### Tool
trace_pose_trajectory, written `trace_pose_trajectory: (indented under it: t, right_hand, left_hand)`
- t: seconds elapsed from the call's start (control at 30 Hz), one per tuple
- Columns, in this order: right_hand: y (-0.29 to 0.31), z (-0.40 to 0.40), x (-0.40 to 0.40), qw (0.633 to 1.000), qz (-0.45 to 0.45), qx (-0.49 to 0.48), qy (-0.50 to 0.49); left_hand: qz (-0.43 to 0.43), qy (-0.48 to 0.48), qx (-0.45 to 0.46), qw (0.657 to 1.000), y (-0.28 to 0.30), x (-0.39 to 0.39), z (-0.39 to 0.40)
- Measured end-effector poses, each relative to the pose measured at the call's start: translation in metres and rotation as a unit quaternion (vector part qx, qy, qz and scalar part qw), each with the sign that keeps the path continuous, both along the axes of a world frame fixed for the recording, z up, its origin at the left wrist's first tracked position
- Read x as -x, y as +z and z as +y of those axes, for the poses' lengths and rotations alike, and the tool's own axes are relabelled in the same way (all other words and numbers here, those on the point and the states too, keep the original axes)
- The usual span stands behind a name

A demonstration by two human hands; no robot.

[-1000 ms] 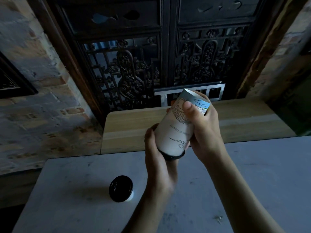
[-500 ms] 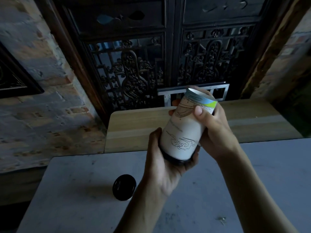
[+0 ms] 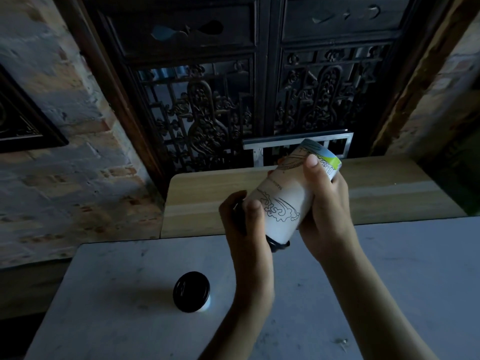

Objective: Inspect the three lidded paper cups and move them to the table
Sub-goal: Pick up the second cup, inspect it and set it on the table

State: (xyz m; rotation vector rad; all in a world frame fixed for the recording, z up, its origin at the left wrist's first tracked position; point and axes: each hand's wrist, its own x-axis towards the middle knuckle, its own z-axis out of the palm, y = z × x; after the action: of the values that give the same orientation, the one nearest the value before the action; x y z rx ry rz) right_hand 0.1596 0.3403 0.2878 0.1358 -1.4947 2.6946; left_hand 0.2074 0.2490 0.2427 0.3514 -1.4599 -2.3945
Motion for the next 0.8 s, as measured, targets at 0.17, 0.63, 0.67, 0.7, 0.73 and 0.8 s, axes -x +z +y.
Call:
trace_pose_trajectory:
  t: [0.17, 0.63, 0.67, 0.7, 0.73, 0.8]
  right_hand:
    - [0.001, 0.004, 0.001, 0.999, 0.021, -0.027, 0.024]
    - [-0.002, 0.008, 0.007, 0.992, 0.044, -0.118, 0.029]
    - [-0.001, 0.005, 0.006, 0.993, 0.040, -0.113, 0.019]
    - [-0.001, 0.003, 0.005, 0.993, 0.036, -0.112, 0.010]
    - [-0.001, 0.001, 0.004, 0.993, 0.035, -0.114, 0.002]
    - [-0.003, -0.001, 0.002, 0.992, 0.043, -0.115, -0.007]
  left_hand:
    - [-0.065, -0.078, -0.088, 0.991, 0.002, 0.002, -0.008]
    - [-0.094, -0.196, -0.197, 0.956, -0.001, 0.005, -0.015]
    - [-0.090, -0.180, -0.173, 0.964, -0.001, 0.005, -0.012]
    - [-0.080, -0.162, -0.151, 0.972, 0.000, 0.004, -0.009]
    - [-0.066, -0.145, -0.132, 0.978, 0.000, 0.003, -0.006]
    - [-0.033, -0.120, -0.099, 0.987, -0.001, 0.001, -0.003]
